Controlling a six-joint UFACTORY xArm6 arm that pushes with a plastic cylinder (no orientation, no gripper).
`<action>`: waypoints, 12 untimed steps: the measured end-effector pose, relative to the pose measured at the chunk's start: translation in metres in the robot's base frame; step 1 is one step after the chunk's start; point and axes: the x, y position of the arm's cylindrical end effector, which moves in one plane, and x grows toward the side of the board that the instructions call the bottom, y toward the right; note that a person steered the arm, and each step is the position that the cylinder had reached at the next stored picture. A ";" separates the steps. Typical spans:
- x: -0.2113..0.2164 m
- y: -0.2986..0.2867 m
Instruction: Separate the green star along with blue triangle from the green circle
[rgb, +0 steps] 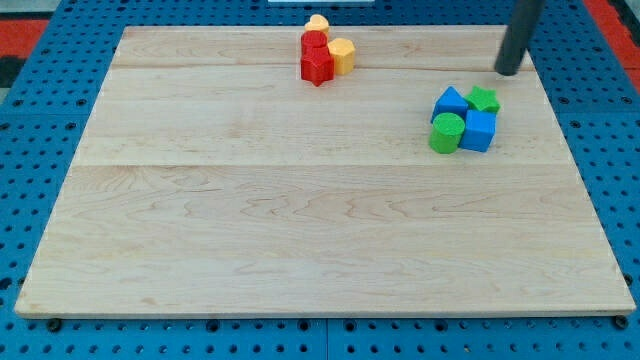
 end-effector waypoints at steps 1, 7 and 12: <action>0.031 0.008; 0.054 -0.077; 0.084 -0.081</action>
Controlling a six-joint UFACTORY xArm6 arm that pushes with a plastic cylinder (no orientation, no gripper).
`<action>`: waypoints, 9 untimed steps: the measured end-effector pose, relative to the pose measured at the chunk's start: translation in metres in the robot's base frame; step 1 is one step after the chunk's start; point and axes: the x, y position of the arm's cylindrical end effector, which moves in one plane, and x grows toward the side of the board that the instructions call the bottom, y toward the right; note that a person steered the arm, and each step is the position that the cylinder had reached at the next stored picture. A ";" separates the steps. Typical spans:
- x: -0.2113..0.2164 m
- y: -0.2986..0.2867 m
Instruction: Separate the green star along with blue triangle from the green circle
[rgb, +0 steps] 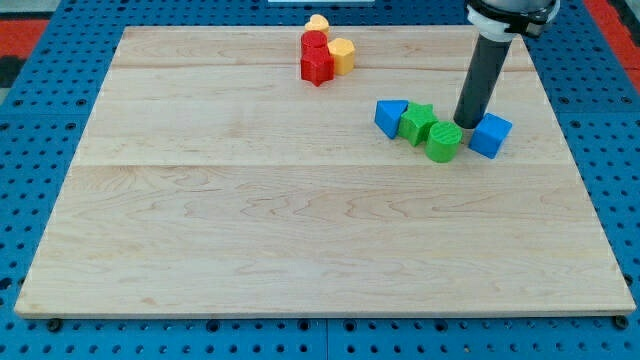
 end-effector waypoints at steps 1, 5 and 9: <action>0.001 -0.002; -0.008 -0.062; -0.019 -0.035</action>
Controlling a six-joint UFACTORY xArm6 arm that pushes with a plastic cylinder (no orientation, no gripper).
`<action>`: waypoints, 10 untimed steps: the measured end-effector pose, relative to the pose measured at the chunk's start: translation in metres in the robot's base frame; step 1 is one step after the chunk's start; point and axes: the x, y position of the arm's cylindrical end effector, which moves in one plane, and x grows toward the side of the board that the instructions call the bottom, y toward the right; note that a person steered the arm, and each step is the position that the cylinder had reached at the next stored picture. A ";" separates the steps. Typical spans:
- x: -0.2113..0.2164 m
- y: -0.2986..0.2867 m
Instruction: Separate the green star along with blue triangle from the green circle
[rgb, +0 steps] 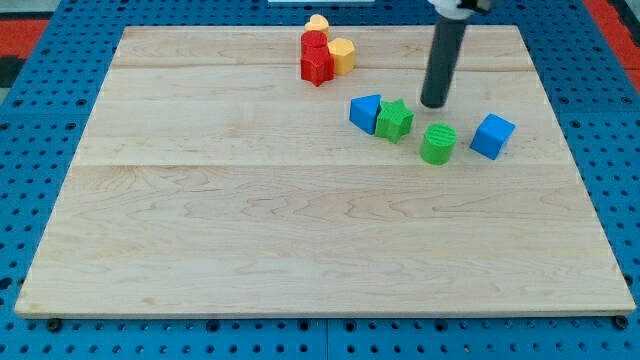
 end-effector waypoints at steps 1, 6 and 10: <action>0.021 -0.001; 0.034 -0.038; 0.016 -0.038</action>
